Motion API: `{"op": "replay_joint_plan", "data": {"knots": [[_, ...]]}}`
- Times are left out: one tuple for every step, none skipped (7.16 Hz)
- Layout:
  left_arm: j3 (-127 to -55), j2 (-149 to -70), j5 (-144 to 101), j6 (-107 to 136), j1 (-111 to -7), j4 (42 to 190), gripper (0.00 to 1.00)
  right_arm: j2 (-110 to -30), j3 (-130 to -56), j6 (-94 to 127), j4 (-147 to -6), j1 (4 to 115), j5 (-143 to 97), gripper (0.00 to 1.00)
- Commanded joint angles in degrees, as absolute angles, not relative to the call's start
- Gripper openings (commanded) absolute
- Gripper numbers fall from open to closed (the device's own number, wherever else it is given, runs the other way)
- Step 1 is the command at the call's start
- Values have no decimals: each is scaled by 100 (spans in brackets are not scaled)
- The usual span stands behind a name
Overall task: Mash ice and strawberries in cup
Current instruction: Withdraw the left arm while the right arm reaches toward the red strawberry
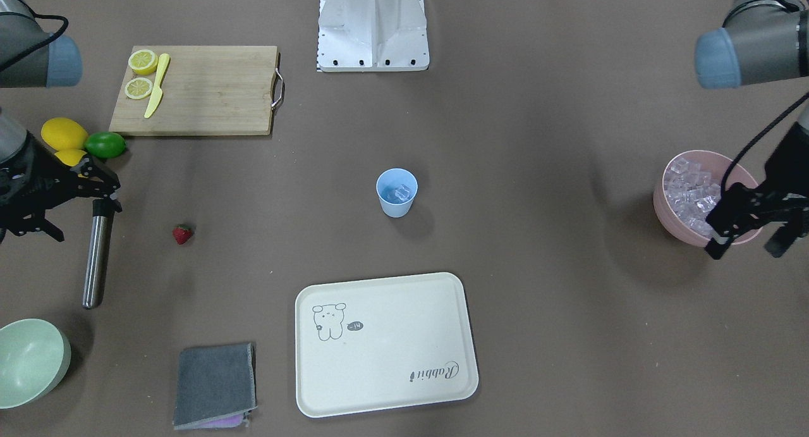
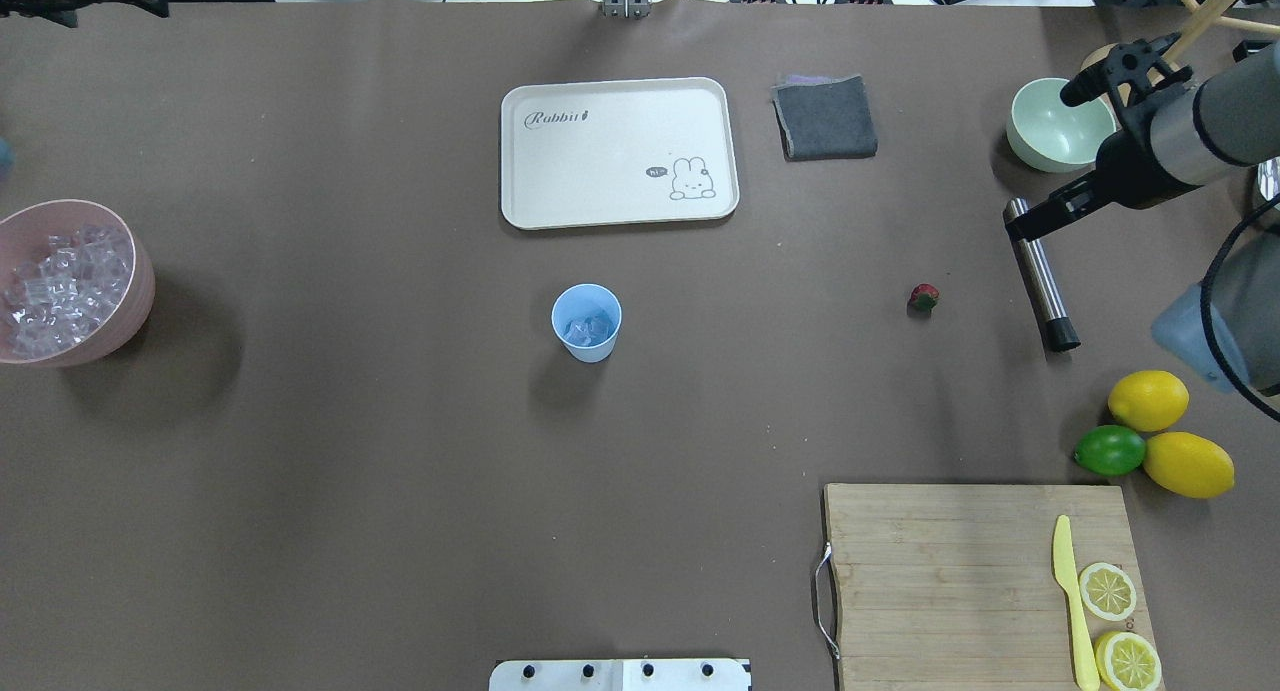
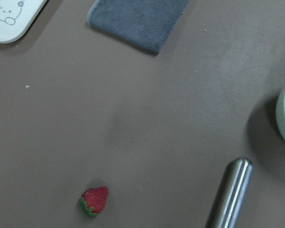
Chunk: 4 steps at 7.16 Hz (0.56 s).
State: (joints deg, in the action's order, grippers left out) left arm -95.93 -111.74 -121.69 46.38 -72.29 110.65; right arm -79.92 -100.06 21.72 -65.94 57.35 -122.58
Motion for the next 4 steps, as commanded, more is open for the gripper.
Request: {"op": "replay_joint_plan", "data": {"knots": [[-9483,-11127,-12410,4386,-7497,11065,98,-7963,-9644,2592,-6058,5249,-11815,100],[-9475,-11127,-12523,4386,-7514,11083,98,-7963,-9407,3080,-5621,5038,-11543,100],[-9475,-11136,-12533,4377,-7576,11092,98,-7963,-9361,3598,-5460,4819,-11349,100],[-9475,-11162,-12533,4377,-7576,11083,98,-7963,-9378,3638,-5449,4764,-11329,100]]}}
